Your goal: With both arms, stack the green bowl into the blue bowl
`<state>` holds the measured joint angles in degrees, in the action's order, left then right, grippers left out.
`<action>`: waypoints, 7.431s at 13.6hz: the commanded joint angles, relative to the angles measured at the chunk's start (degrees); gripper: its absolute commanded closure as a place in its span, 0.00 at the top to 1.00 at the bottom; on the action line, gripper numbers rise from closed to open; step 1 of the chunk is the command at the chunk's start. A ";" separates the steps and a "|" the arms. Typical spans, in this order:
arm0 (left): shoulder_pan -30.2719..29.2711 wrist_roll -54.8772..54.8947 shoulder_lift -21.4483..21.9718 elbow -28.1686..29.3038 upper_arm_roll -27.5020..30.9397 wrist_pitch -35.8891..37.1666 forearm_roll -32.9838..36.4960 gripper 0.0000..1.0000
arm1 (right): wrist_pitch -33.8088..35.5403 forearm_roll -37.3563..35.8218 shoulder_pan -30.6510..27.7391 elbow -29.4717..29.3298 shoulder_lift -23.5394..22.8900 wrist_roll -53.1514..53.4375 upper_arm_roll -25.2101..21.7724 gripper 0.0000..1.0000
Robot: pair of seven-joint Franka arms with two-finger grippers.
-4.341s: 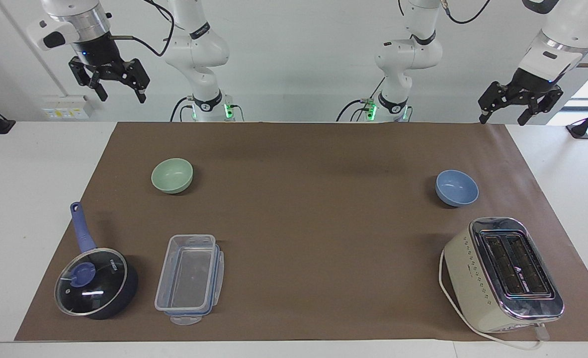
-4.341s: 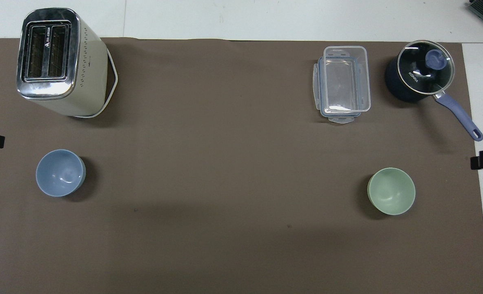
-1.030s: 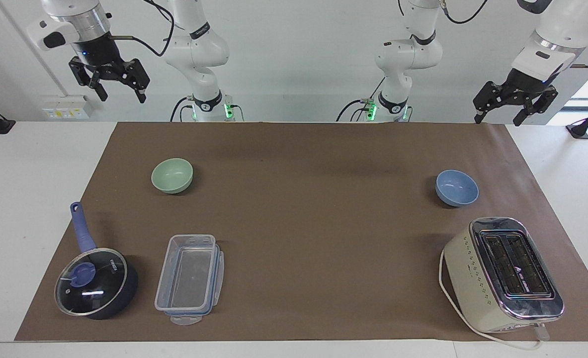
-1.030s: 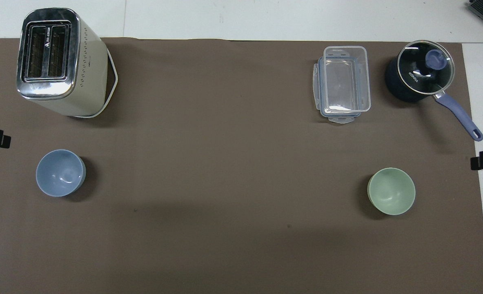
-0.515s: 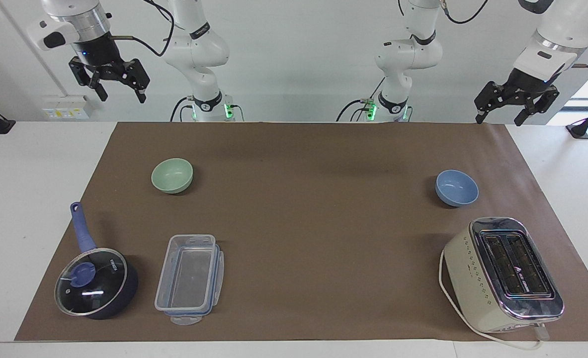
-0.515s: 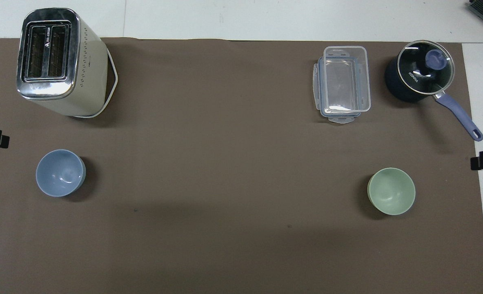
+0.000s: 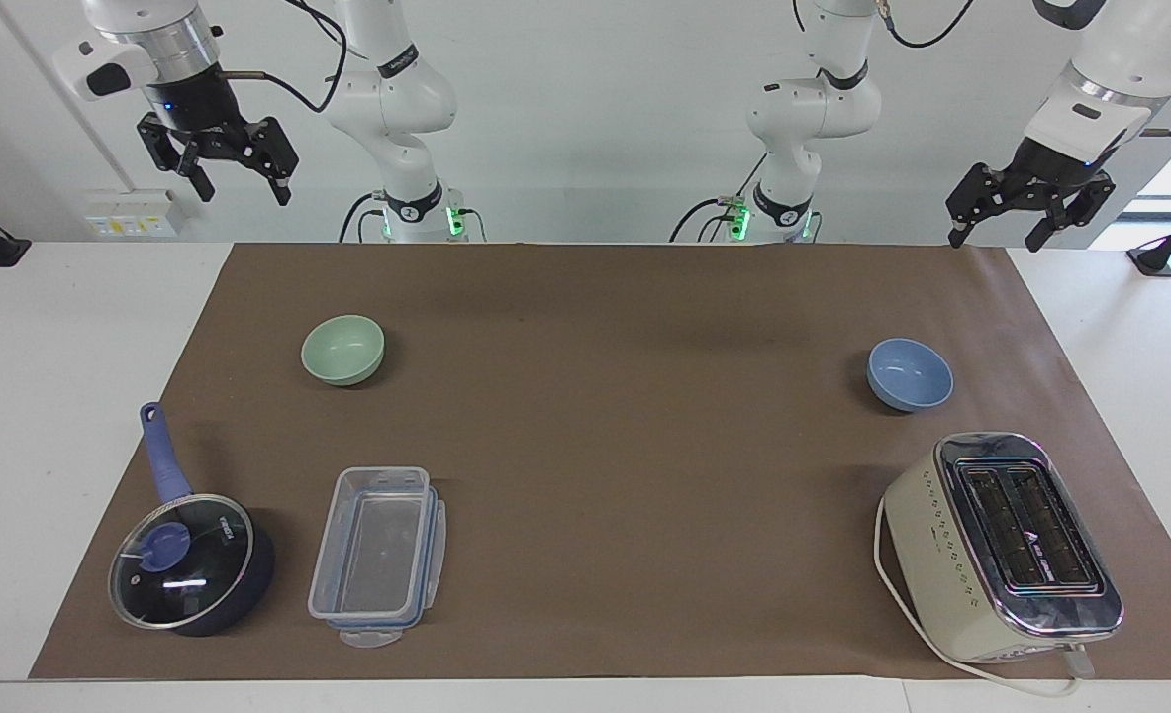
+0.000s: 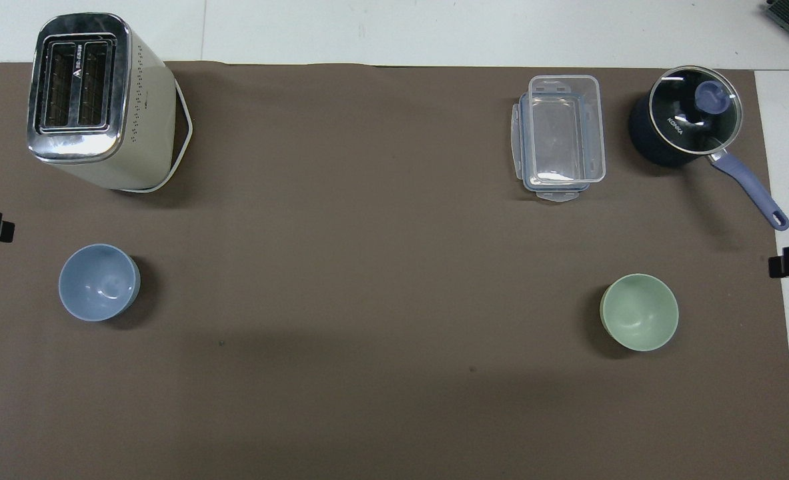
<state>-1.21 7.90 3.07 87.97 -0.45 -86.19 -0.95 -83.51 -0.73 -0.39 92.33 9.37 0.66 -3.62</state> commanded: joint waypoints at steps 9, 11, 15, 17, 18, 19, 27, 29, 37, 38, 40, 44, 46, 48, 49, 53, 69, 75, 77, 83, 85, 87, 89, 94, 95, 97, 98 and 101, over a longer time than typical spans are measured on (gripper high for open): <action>-0.54 0.71 1.50 1.94 0.10 -1.26 -0.46 1.00 | -0.16 0.20 -0.40 1.54 1.44 0.13 0.01 1.00; -0.54 1.50 1.50 2.20 0.19 -1.44 -0.55 1.00 | -0.16 0.20 -0.40 1.54 1.44 0.13 0.01 1.00; -2.21 4.74 1.59 3.52 0.36 -2.23 -2.83 1.00 | -0.16 0.12 -0.40 1.63 1.53 0.13 0.01 1.00; -4.14 6.95 1.50 4.74 0.36 -3.10 -2.92 1.00 | -0.16 0.20 -0.40 1.63 1.52 0.13 0.01 1.00; -4.93 8.17 1.50 6.05 0.36 -4.24 -2.92 1.00 | -0.16 0.20 -0.40 1.72 1.53 0.13 0.01 1.00; -6.33 9.23 1.50 7.20 0.36 -5.30 -3.96 1.00 | -0.16 0.12 -0.40 1.80 1.53 0.13 0.01 1.00; -15.39 21.18 0.10 19.59 0.36 -17.33 -8.97 1.00 | -0.16 0.12 -0.40 1.98 1.79 0.13 0.01 1.00; -16.36 23.64 -0.70 24.59 0.36 -22.33 -9.51 1.00 | -0.16 0.12 -0.40 1.98 1.79 0.13 0.01 1.00; -16.81 25.15 -6.14 33.74 0.36 -34.29 -11.27 0.96 | -0.16 0.20 -0.40 1.98 1.79 0.13 0.01 1.00; -16.72 25.06 -7.10 34.10 0.36 -35.88 -11.70 0.93 | -0.16 0.12 -0.40 1.98 1.79 0.13 0.01 1.00; -16.72 25.06 -8.86 34.11 0.36 -36.77 -12.24 0.88 | -0.16 0.12 -0.40 1.98 1.79 0.13 0.01 1.00; -16.28 25.32 -10.10 35.86 0.36 -40.37 -12.58 0.80 | -0.16 0.20 -0.40 1.98 1.79 0.13 0.01 1.00; -16.28 25.76 -10.37 36.65 0.36 -41.34 -12.94 0.77 | -0.16 0.20 -0.40 1.98 1.79 0.13 0.01 1.00; -16.28 25.94 -10.10 37.62 0.36 -41.43 -12.94 0.71 | -0.16 0.20 -0.40 1.98 1.79 0.05 0.01 1.00; -16.19 26.02 -9.75 38.14 0.36 -41.69 -12.94 0.64 | -0.16 0.12 -0.40 1.98 1.79 0.13 0.01 1.00; -16.10 26.03 -9.22 39.20 0.36 -41.96 -13.20 0.32 | -0.25 0.20 -0.40 1.98 1.79 0.13 0.01 1.00; -2.86 14.10 0.62 39.38 0.27 -34.05 -13.64 0.00 | -0.16 0.20 -0.40 1.98 1.79 0.13 0.01 1.00; 14.55 -8.75 0.53 39.29 0.27 -36.24 -12.67 0.00 | -0.16 0.12 -0.40 2.07 1.79 0.05 0.01 1.00; 19.91 -14.99 0.27 39.29 0.19 -37.90 -12.67 0.00 | -0.16 0.20 -0.40 1.98 1.79 0.05 0.01 1.00; 32.92 -30.47 -4.11 39.29 0.10 -46.42 -12.67 0.00 | -0.16 0.20 -0.40 2.07 1.79 0.05 0.01 1.00; 35.57 -33.99 -7.71 38.68 0.10 -52.04 -12.67 0.00 | -0.16 0.12 -0.40 1.98 1.88 0.13 0.01 1.00; 36.63 -34.79 -8.78 38.41 0.10 -53.29 -12.67 0.00 | -0.16 0.20 -0.40 2.07 1.79 0.05 0.01 1.00; 37.16 -37.16 -11.50 36.05 0.01 -53.38 -12.67 0.00 | -0.16 0.20 -0.40 2.07 1.79 0.05 0.01 1.00; 39.09 -41.74 -16.78 33.05 -0.16 -56.37 -12.67 0.00 | -0.16 0.20 -0.40 1.98 1.79 0.05 0.01 1.00; 38.92 -42.17 -16.87 32.70 -0.16 -56.37 -13.28 0.03 | -0.16 0.12 -0.40 2.07 1.88 0.05 0.01 1.00; 39.01 -41.83 -16.87 32.44 -0.16 -56.28 -13.38 0.31 | -0.16 0.20 -0.40 2.07 1.88 0.13 0.01 1.00; 38.83 -41.57 -16.87 32.35 -0.16 -56.11 -13.38 0.56 | -0.16 0.12 -0.40 2.07 1.88 0.13 0.01 1.00; 38.13 -41.04 -13.98 32.44 0.19 -52.69 -13.38 0.96 | -0.42 0.20 -0.40 2.86 2.05 0.31 0.01 1.00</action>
<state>36.70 -33.21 -12.72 120.91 -1.11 -141.53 -13.85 -83.51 -0.73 -0.39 93.11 9.93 0.66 -3.62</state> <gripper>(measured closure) 0.436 0.000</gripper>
